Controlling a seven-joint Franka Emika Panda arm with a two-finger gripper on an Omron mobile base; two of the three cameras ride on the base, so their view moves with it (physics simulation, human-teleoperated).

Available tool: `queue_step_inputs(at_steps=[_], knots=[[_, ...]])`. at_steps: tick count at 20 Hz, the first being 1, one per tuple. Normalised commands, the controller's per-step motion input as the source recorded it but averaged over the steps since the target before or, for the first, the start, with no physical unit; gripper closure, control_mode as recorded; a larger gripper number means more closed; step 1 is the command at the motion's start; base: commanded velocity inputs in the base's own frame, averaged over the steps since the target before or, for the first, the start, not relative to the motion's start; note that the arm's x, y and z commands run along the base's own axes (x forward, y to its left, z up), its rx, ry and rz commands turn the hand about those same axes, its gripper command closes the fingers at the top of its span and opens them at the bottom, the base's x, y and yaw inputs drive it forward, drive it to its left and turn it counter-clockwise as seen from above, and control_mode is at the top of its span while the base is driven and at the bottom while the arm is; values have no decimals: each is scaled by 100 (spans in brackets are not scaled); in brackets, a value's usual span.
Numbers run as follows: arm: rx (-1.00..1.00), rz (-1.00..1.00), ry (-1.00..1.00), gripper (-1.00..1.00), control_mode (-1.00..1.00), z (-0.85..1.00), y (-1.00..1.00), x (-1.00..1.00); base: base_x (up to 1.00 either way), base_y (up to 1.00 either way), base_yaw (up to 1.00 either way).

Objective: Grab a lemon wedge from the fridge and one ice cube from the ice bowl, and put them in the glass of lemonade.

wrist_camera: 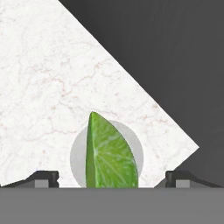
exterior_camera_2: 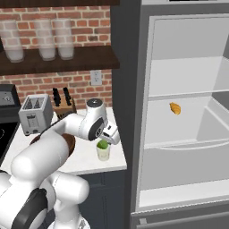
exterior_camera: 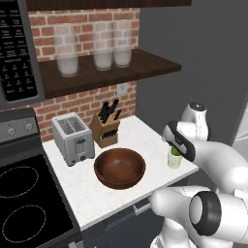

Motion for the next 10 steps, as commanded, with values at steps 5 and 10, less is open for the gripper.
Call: queue_step_inputs(at_steps=[5, 10], knots=[[0, 0, 0, -100, -100, 0, 0, 0, 0, 0, 0], [0, 0, -1, -100, -100, 5, 0, 0, 0, 0, 0]])
